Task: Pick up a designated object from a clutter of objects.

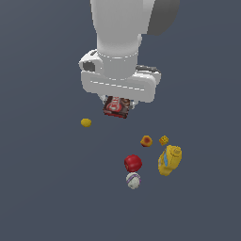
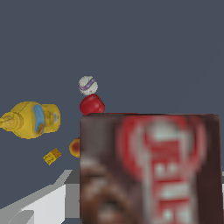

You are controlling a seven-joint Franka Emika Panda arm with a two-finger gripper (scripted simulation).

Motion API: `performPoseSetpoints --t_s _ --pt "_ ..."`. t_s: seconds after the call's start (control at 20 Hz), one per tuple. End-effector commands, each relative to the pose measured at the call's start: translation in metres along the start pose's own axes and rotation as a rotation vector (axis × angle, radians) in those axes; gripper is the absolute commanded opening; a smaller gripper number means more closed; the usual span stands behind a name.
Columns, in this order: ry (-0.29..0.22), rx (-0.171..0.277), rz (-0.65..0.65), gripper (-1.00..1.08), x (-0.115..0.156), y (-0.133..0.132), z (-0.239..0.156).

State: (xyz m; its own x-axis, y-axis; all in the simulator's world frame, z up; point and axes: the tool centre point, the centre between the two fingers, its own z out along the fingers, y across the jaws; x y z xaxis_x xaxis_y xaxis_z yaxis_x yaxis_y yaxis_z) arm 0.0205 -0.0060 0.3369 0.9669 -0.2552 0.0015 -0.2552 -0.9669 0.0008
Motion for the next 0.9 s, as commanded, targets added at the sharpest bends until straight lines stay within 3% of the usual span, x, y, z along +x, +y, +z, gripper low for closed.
performPoseSetpoints --t_s 0.0,0.4,0.85 --pt "-0.001 0.000 0.000 -1.00 0.003 -0.004 -0.023" --pt "-0.001 0.000 0.000 -1.00 0.011 -0.014 -0.071" --pt "-0.001 0.001 -0.001 -1.00 0.015 -0.018 -0.089"
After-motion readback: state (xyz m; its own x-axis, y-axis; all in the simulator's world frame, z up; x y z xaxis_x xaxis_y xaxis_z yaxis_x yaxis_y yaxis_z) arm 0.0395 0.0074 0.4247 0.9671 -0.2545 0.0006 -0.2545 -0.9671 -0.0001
